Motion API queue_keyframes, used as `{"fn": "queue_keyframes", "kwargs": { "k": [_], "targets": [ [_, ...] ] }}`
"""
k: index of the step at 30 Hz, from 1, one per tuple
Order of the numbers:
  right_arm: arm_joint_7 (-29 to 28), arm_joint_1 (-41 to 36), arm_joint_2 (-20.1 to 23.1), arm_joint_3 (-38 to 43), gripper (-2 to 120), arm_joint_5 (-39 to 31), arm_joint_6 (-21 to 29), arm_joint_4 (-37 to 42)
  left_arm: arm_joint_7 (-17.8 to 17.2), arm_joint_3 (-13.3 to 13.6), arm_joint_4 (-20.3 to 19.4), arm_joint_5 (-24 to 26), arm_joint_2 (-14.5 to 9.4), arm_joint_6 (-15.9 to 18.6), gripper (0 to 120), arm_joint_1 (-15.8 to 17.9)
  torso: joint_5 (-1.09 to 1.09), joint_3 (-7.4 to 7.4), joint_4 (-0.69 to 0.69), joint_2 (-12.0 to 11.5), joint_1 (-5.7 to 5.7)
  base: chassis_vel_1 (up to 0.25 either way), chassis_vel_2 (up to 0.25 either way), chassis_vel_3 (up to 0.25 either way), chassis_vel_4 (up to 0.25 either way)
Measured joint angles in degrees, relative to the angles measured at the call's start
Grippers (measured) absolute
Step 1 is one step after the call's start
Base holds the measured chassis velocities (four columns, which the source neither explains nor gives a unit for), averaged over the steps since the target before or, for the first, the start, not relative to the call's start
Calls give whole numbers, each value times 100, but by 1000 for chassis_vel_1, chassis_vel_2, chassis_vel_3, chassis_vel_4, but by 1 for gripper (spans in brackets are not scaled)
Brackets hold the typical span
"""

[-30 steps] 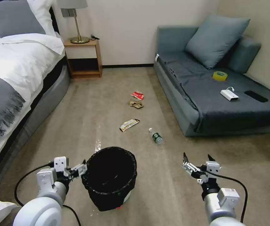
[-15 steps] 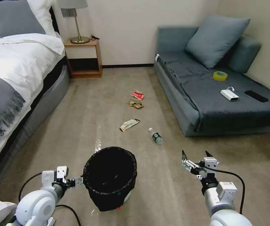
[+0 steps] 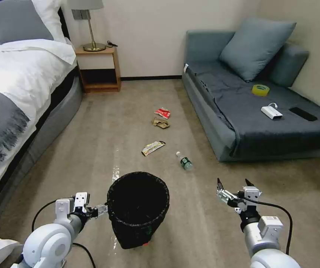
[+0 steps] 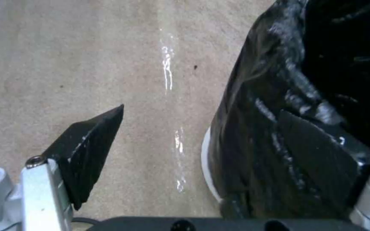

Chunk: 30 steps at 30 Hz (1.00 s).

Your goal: Pick up the trash bin, then pick up the garbage on the floor and place it into the trash bin.

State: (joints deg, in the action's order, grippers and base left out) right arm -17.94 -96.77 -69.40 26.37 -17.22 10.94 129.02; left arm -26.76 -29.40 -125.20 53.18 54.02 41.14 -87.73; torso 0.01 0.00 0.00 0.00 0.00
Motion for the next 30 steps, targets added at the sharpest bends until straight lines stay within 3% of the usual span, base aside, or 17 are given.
{"fn": "queue_keyframes", "kwargs": {
  "k": [16,24,28,29,30],
  "targets": [
    [-28,20,-65,-24,100,73,-27,-31,-97,-162,-321,192,53,44,97,-134,0,0,0,0,0,0,0,0,0],
    [-29,67,-84,-51,100,88,-41,-71,50,156,176,-55,83,-63,97,52,-1,0,0,0,0,0,0,0,0],
    [-29,67,-84,-51,100,88,-41,-71,50,156,176,-55,83,-63,97,52,-1,0,0,0,0,0,0,0,0],
    [-29,59,-37,-44,100,86,-58,-87,125,319,401,-134,150,-131,89,161,0,0,0,0,0,0,0,0,0],
    [-29,59,-37,-44,100,86,-58,-87,125,319,401,-134,150,-131,89,161,0,0,0,0,0,0,0,0,0]
  ]
}}
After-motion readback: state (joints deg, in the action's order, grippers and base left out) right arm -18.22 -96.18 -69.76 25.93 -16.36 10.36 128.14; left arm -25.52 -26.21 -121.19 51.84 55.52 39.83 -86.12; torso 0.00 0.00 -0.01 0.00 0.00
